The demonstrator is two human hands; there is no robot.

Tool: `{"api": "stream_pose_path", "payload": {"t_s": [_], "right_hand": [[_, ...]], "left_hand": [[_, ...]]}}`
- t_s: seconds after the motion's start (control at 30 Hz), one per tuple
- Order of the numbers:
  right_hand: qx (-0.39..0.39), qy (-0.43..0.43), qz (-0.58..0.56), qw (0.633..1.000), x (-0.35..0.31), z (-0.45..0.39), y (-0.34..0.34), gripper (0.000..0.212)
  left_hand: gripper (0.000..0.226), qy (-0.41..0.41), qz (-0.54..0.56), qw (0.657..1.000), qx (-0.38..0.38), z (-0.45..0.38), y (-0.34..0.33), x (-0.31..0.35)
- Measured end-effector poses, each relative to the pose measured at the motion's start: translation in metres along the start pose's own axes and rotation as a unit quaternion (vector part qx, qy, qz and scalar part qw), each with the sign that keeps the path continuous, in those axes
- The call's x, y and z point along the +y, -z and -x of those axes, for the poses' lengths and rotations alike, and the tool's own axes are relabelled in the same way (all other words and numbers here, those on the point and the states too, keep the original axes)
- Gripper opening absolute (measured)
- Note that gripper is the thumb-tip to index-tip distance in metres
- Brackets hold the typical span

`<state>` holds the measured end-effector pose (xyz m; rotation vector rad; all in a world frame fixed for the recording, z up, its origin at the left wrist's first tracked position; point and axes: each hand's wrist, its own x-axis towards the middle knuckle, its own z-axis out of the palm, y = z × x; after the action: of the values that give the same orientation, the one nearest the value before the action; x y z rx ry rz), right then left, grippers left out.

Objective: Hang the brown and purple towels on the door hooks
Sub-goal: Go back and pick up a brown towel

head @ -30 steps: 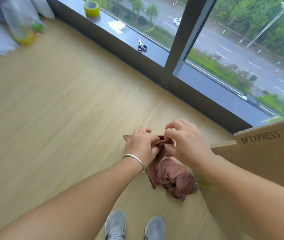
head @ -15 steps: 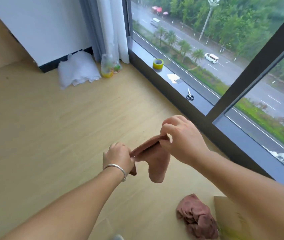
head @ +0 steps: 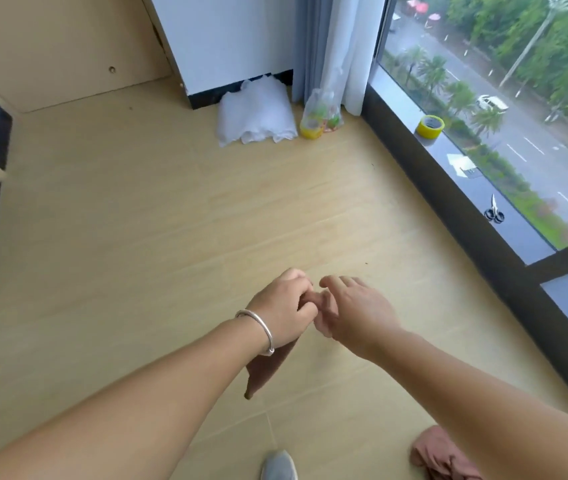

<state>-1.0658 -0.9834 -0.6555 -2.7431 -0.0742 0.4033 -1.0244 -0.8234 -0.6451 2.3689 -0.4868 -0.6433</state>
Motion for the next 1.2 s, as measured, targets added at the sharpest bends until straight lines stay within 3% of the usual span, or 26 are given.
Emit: {"api": "stream_pose_path", "payload": {"t_s": [0.1,0.23,0.4,0.6,0.73,0.87,1.0,1.1,1.2], "right_hand": [[-0.004,0.009,-0.025,1.000,-0.030,-0.012,-0.019,0.013],[0.021,-0.002,-0.046,0.999,-0.058,-0.022,-0.032,0.024],[0.040,0.068,-0.009,0.997,-0.092,-0.038,-0.034,0.029],[0.063,0.094,-0.010,0.994,-0.120,-0.074,-0.030,0.024],[0.066,0.112,-0.002,0.991,-0.135,-0.080,-0.028,0.027],[0.047,0.132,0.011,0.990,-0.126,-0.068,-0.030,0.023],[-0.029,0.140,0.059,0.988,-0.086,-0.034,-0.052,0.022],[-0.104,0.104,0.114,0.982,-0.041,-0.004,-0.078,0.021],[-0.153,0.038,0.147,0.977,-0.002,0.023,-0.105,0.034]], "left_hand": [[0.019,0.007,0.005,1.000,0.013,0.007,0.014,-0.021],[0.010,0.020,-0.098,0.994,0.042,0.019,0.031,-0.065],[0.012,0.080,-0.195,0.975,0.073,0.034,0.043,-0.115],[0.008,0.123,-0.211,0.957,0.154,0.041,0.079,-0.157],[0.013,0.109,-0.192,0.955,0.201,0.053,0.101,-0.167],[0.008,0.038,-0.144,0.975,0.167,0.080,0.097,-0.155],[0.012,-0.048,-0.113,0.986,0.109,0.120,0.045,-0.135],[0.035,-0.044,-0.100,0.992,0.062,0.140,-0.008,-0.124],[0.054,0.012,-0.101,0.994,0.039,0.152,-0.053,-0.126]]}}
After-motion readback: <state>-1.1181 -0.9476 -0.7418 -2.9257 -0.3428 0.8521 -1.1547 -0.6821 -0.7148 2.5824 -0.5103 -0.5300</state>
